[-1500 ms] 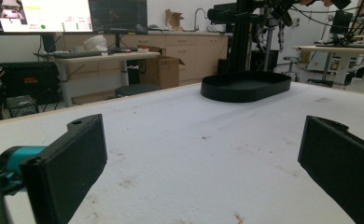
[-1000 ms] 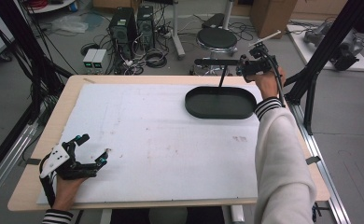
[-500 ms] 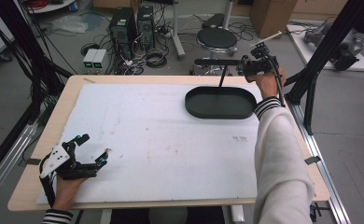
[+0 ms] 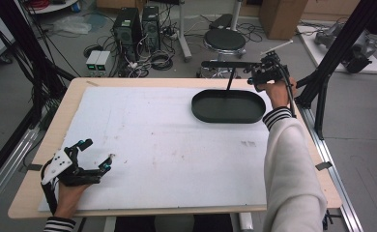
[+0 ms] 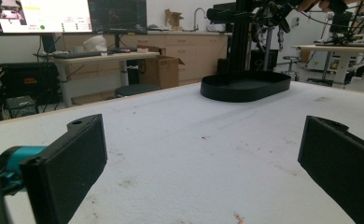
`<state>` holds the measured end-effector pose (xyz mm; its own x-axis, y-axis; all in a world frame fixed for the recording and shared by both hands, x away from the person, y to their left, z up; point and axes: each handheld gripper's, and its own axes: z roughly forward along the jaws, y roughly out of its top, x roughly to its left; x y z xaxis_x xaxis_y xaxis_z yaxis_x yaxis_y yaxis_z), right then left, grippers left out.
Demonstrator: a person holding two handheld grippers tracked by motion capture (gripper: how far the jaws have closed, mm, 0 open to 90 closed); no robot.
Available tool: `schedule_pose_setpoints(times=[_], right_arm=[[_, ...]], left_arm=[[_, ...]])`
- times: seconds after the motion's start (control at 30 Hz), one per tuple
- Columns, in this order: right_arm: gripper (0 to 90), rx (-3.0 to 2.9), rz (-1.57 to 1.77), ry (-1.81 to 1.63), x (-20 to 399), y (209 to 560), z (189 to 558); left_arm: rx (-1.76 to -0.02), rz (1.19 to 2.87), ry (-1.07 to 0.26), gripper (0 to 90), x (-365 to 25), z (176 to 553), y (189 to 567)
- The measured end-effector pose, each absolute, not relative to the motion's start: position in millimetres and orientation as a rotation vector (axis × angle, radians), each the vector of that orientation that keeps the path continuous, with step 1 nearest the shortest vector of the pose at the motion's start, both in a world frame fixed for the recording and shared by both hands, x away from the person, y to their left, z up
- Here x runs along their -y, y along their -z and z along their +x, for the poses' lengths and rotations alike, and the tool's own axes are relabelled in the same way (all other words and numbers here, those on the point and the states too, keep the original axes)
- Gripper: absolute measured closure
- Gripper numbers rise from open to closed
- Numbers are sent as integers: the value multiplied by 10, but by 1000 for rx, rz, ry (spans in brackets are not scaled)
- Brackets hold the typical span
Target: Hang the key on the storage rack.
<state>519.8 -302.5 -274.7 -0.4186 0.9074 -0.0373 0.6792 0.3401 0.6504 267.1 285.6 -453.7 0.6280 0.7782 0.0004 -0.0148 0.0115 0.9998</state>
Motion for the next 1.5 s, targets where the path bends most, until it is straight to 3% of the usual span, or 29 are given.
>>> schedule_pose_setpoints(times=[1.5], right_arm=[[473,-2193,1526,-827,3133,3397,5284]], left_arm=[[-684,1442,-698,17,-2861,2673,4537]])
